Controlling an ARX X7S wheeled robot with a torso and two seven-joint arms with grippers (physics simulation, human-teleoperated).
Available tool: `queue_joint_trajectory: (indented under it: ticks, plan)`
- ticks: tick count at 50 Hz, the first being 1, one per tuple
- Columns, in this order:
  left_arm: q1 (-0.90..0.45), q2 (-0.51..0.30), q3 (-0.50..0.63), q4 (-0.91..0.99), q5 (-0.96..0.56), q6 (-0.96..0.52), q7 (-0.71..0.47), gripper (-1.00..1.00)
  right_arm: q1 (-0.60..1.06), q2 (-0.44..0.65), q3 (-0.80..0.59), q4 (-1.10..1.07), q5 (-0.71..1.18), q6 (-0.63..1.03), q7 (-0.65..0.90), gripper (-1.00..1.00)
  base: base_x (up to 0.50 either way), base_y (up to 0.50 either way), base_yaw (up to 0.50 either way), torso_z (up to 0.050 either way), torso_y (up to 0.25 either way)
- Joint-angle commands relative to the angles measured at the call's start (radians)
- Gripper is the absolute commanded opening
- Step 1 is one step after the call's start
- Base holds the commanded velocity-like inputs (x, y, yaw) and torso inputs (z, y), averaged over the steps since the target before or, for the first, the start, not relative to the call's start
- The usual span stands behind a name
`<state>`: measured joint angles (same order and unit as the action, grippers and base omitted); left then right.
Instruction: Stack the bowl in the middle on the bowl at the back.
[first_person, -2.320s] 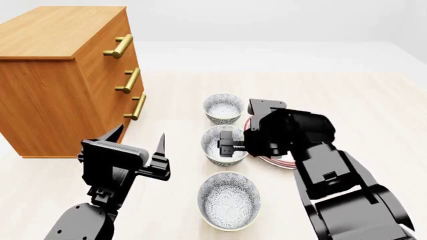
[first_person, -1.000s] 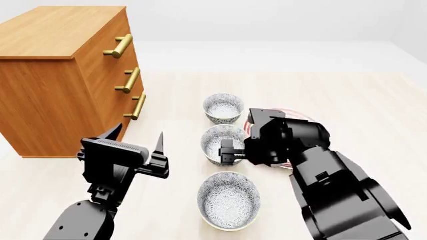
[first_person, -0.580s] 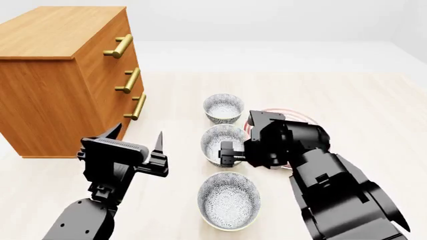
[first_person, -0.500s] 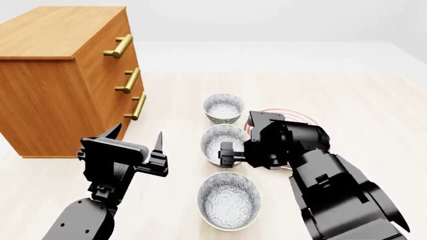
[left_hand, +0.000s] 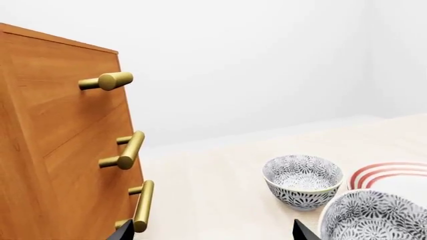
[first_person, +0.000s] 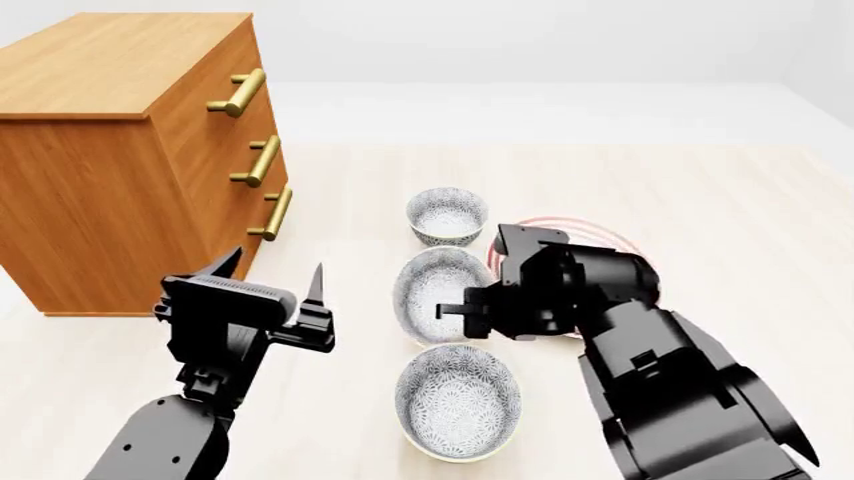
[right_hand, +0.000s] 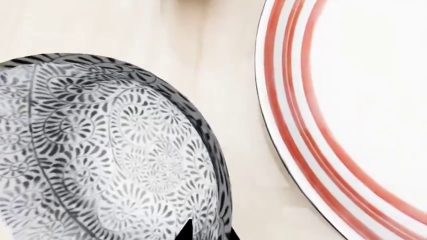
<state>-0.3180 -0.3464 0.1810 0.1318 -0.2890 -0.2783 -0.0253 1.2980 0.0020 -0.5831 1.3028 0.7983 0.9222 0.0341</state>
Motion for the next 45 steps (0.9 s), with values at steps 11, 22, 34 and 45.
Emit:
queue_joint_trajectory:
  ticks: [11, 22, 34, 45]
  plan:
    - [0.004, -0.007, 0.000, 0.021, -0.012, -0.006, -0.006, 1.00, 0.042, -0.002, 0.037, 0.006, -0.019, -0.019, -0.008, -1.00, 0.00, 0.00, 0.00, 0.000, 0.000]
    - [0.002, -0.014, -0.003, 0.047, -0.019, -0.018, -0.014, 1.00, 0.093, -0.002, 0.089, 0.006, -0.025, -0.053, -0.025, -1.00, 0.00, 0.00, 0.00, 0.000, 0.000]
    - [0.005, -0.019, -0.003, 0.063, -0.023, -0.024, -0.021, 1.00, 0.110, -0.002, 0.097, 0.006, -0.035, -0.094, -0.038, -1.00, 0.00, 0.00, 0.00, 0.000, 0.000]
    - [0.008, -0.029, -0.008, 0.102, -0.032, -0.040, -0.030, 1.00, 0.173, 0.003, 0.148, 0.005, -0.087, -0.091, -0.063, -1.00, 0.00, 0.00, 0.00, 0.000, 0.000]
